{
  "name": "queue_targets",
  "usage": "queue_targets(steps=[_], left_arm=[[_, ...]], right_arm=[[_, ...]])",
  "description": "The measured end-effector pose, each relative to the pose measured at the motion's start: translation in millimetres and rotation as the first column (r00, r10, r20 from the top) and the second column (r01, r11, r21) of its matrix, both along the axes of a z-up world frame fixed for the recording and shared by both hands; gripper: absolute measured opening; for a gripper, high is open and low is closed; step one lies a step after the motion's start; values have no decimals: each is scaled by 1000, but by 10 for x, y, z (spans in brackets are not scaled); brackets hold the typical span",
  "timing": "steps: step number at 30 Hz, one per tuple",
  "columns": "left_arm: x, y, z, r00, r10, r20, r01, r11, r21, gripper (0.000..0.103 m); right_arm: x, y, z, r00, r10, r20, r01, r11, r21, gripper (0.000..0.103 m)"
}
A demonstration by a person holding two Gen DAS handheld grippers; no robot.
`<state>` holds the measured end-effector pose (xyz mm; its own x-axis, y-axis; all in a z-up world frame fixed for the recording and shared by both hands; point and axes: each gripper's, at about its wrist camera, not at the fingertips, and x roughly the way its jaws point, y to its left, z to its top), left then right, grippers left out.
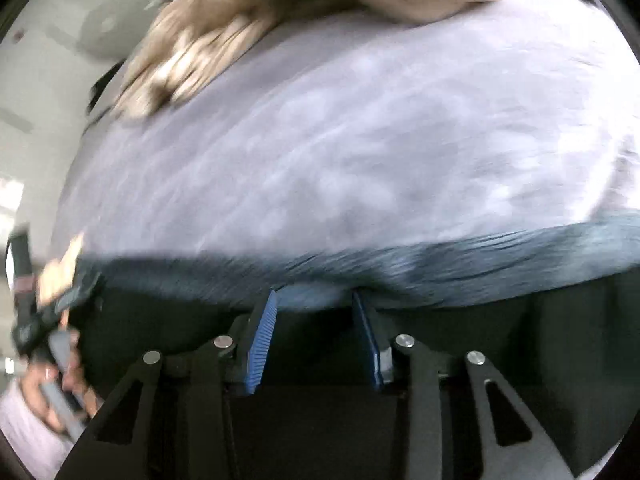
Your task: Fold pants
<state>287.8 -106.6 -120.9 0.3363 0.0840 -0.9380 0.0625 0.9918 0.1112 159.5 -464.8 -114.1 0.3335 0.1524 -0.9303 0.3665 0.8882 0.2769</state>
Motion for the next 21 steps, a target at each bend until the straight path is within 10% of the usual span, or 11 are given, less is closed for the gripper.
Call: queue_targets(steps=[10, 21], left_arm=[[-798, 378, 10, 997, -60, -46, 64, 993, 99, 103], [-1213, 240, 333, 976, -189, -105, 193, 980, 36, 103]], right_arm=[[-888, 320, 289, 995, 104, 1, -102, 975, 200, 46], [-1464, 654, 143, 981, 124, -151, -104, 985, 134, 49]])
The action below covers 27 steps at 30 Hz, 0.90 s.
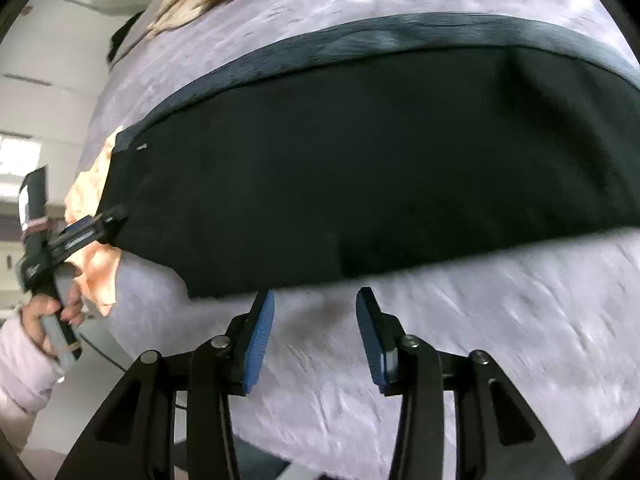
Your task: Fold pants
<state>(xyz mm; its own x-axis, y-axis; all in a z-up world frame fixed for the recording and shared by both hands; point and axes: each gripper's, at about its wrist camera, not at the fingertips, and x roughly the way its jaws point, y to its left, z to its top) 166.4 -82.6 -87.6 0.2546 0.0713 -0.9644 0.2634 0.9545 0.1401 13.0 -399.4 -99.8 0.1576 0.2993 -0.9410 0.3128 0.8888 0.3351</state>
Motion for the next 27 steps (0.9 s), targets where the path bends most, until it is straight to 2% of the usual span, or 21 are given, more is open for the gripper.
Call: queue_targets(steps=[3, 4, 7, 12, 15, 19, 23, 27], left_arm=[[-221, -234, 129, 996, -87, -18, 86, 995, -60, 103], [-278, -328, 145, 992, -122, -21, 121, 990, -68, 103], [-447, -707, 208, 966, -257, -21, 255, 963, -86, 103], [-580, -1239, 328, 918, -396, -14, 390, 910, -140, 103], [-648, -1497, 393, 907, -421, -8, 415, 897, -151, 103], [-669, -1789, 409, 905, -425, -15, 419, 896, -144, 103], [-741, -2169, 388, 914, -405, -26, 401, 911, -93, 103], [-833, -2692, 386, 930, -365, -39, 362, 930, -69, 103]], right_arm=[[-239, -132, 162, 996, -87, 9, 87, 996, -26, 54], [-355, -195, 220, 989, -149, 14, 150, 988, -24, 54], [-592, -316, 289, 960, -280, 22, 281, 960, -21, 54], [-889, -413, 423, 924, -379, 40, 381, 924, -42, 54], [-1043, -572, 513, 912, -407, 55, 410, 911, -51, 54], [-1222, -924, 539, 884, -461, 72, 465, 885, -36, 54], [-1348, -1366, 524, 881, -466, 78, 470, 882, -31, 54], [-1470, -2037, 486, 868, -489, 90, 492, 871, -11, 54]])
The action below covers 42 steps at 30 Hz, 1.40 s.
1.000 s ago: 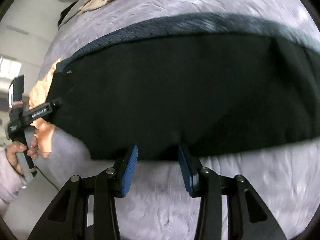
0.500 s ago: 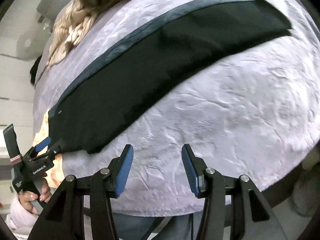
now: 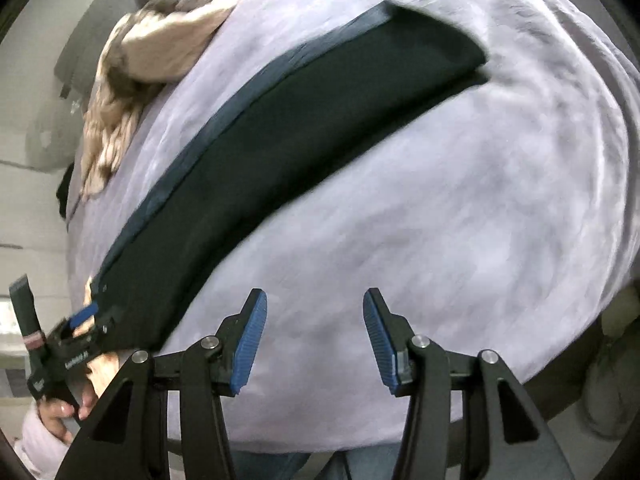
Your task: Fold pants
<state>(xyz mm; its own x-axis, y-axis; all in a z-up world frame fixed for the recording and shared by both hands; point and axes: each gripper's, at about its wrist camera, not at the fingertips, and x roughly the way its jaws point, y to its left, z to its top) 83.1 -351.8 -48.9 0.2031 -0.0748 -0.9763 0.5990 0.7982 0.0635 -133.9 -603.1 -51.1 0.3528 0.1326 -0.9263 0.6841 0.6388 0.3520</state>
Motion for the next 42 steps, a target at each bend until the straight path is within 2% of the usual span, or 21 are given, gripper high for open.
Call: queue_targets(steps=[3, 6, 10, 12, 15, 17, 18, 20, 21, 26, 33, 37, 39, 42], left_arm=[[-36, -425, -57, 999, 21, 25, -21, 999, 25, 103], [-9, -775, -122, 997, 70, 11, -70, 997, 16, 103], [69, -1199, -205, 993, 117, -7, -117, 993, -5, 103], [101, -1344, -260, 993, 114, -7, -114, 993, -8, 103], [114, -1532, -476, 996, 87, -31, -85, 995, 59, 103], [90, -1558, -547, 995, 93, -38, -90, 993, 75, 103], [70, -1558, -550, 995, 96, -40, -93, 993, 69, 103], [21, -1551, -549, 995, 96, -39, -93, 994, 58, 103], [-20, -1548, -574, 995, 92, -37, -89, 994, 61, 103], [-83, -1547, -703, 995, 95, -44, -92, 994, 65, 103], [-64, -1614, -540, 998, 61, -17, -60, 996, 68, 103], [148, -1645, -325, 994, 89, 63, -89, 996, 2, 103], [347, -1682, -346, 987, 138, 79, -138, 990, 0, 103], [584, -1649, -507, 972, 216, 94, -218, 976, 10, 103]], right_arm=[[10, -542, -65, 1000, -9, -3, 9, 1000, -13, 54], [118, -1067, -171, 1000, -15, -2, 15, 1000, -17, 54], [217, -1539, -294, 991, -110, 78, 104, 992, 71, 54], [222, -1672, -377, 985, -163, 56, 158, 985, 75, 54], [186, -1757, -534, 970, -234, 59, 224, 964, 146, 54], [165, -1782, -546, 963, -254, 87, 238, 957, 163, 35], [149, -1789, -533, 962, -259, 84, 244, 957, 159, 19], [77, -1803, -466, 954, -276, 117, 254, 951, 173, 13], [53, -1821, -433, 955, -269, 122, 249, 956, 157, 9], [-52, -1849, -545, 964, -257, 65, 247, 960, 132, 9], [-34, -1787, -350, 976, -210, 64, 202, 973, 111, 12], [198, -1641, -105, 988, -81, 133, 77, 997, 32, 15], [405, -1568, -68, 991, -3, 137, 4, 1000, -9, 21], [729, -1540, -119, 989, 61, 134, -55, 997, -50, 22]])
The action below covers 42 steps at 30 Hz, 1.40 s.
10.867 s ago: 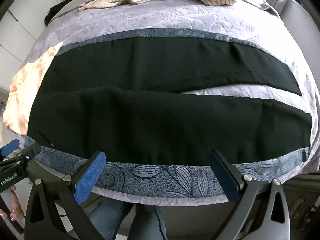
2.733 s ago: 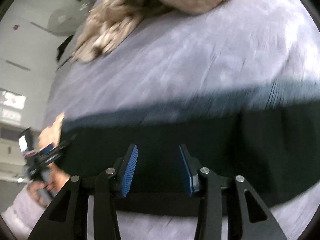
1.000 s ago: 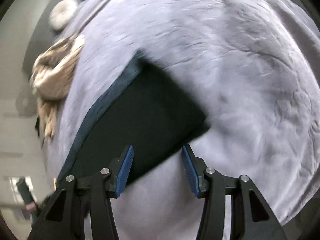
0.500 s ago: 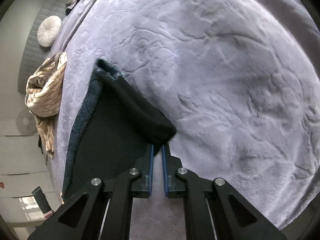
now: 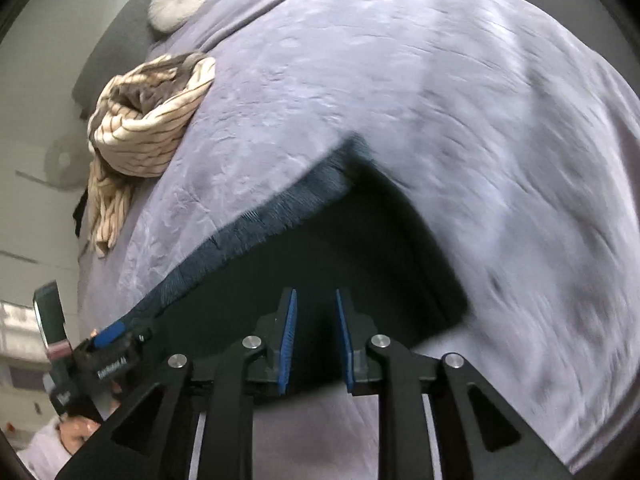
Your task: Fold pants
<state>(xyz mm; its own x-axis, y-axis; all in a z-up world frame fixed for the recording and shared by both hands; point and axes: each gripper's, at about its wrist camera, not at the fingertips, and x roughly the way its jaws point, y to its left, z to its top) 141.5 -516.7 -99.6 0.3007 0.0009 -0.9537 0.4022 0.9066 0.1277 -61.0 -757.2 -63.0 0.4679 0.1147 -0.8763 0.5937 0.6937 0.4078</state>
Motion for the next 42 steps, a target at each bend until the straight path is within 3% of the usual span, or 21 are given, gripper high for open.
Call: queue_targets(steps=[2, 5, 9, 19, 29, 42], left_arm=[[148, 37, -184, 999, 34, -7, -34, 999, 37, 103], [256, 101, -335, 996, 74, -51, -73, 997, 6, 103], [216, 123, -218, 999, 36, -39, -35, 999, 33, 103], [-297, 211, 65, 993, -44, -111, 43, 999, -17, 103], [-742, 109, 22, 983, -55, -175, 51, 998, -30, 103], [-778, 148, 68, 982, -59, -179, 54, 998, -37, 103]], right_arm=[[160, -34, -160, 999, 14, -51, -15, 1000, -22, 22], [164, -148, -353, 997, 1, -74, -1, 1000, 5, 21], [-1, -259, -223, 997, -46, -57, 47, 999, 6, 25], [-543, -30, -188, 993, -107, -40, 112, 979, 173, 42], [-624, 278, -275, 995, -74, -72, 89, 971, 224, 50], [-551, 391, -255, 997, -42, -60, 55, 970, 235, 51]])
